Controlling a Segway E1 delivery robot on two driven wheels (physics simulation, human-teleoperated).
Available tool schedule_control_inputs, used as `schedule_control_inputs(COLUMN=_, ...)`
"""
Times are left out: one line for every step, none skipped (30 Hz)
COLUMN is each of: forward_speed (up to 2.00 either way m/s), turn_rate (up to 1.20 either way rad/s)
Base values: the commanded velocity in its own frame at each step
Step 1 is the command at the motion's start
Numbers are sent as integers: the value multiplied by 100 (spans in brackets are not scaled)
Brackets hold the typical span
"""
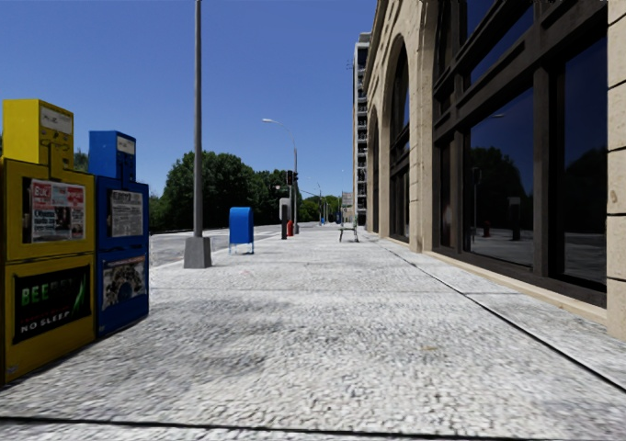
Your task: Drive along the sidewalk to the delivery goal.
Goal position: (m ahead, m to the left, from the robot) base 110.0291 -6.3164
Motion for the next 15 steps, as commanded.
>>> schedule_control_inputs(forward_speed=200, turn_rate=0)
schedule_control_inputs(forward_speed=200, turn_rate=0)
schedule_control_inputs(forward_speed=200, turn_rate=0)
schedule_control_inputs(forward_speed=200, turn_rate=0)
schedule_control_inputs(forward_speed=200, turn_rate=0)
schedule_control_inputs(forward_speed=200, turn_rate=0)
schedule_control_inputs(forward_speed=200, turn_rate=0)
schedule_control_inputs(forward_speed=200, turn_rate=0)
schedule_control_inputs(forward_speed=200, turn_rate=0)
schedule_control_inputs(forward_speed=200, turn_rate=0)
schedule_control_inputs(forward_speed=200, turn_rate=0)
schedule_control_inputs(forward_speed=200, turn_rate=0)
schedule_control_inputs(forward_speed=200, turn_rate=0)
schedule_control_inputs(forward_speed=200, turn_rate=0)
schedule_control_inputs(forward_speed=200, turn_rate=0)
